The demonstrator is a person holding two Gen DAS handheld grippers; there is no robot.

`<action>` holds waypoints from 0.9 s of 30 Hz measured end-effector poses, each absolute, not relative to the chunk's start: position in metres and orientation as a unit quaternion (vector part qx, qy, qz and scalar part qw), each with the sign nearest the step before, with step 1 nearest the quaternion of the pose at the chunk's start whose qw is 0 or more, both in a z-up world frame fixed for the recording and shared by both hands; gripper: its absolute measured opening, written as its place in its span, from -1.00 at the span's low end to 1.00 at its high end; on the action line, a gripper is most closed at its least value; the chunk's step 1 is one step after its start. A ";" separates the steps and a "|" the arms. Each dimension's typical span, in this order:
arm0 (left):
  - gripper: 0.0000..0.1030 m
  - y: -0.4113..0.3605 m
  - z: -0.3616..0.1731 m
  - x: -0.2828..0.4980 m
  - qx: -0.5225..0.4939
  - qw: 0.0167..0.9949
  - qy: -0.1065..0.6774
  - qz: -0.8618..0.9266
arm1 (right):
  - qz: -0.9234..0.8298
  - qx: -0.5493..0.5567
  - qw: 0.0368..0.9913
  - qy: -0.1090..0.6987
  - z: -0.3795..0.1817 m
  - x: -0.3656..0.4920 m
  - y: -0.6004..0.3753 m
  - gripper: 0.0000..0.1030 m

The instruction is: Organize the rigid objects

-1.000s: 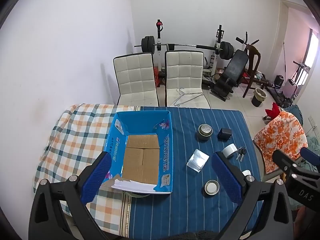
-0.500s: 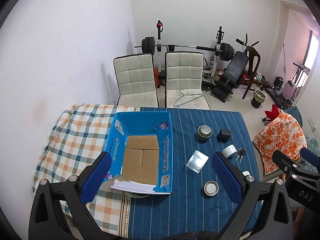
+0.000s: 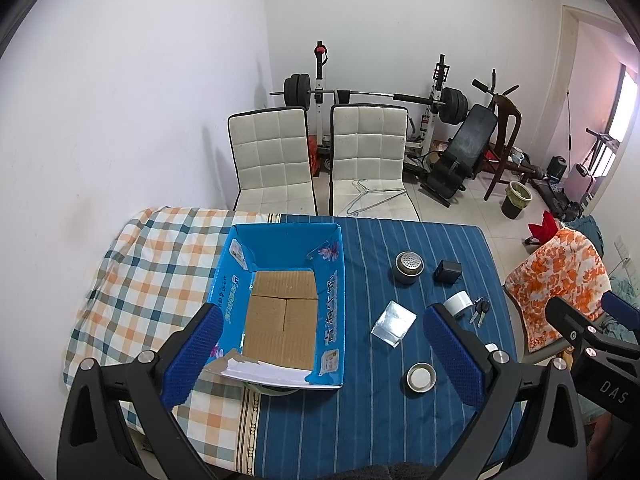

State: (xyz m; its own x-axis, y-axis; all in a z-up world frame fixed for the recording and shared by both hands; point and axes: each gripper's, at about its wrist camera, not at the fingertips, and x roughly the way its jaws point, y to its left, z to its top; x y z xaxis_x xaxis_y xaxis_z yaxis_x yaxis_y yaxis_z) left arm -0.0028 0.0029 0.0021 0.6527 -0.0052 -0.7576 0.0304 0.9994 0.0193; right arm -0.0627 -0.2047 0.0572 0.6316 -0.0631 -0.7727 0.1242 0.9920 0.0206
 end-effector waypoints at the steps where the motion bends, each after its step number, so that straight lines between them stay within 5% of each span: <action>1: 1.00 0.003 0.002 -0.003 0.015 0.909 0.417 -0.010 | -0.051 0.036 0.903 0.425 0.059 -0.062 -0.205 1.00; 27: 1.00 -0.002 0.008 0.000 0.012 0.909 0.416 -0.010 | -0.054 0.038 0.906 0.417 0.057 -0.057 -0.207 1.00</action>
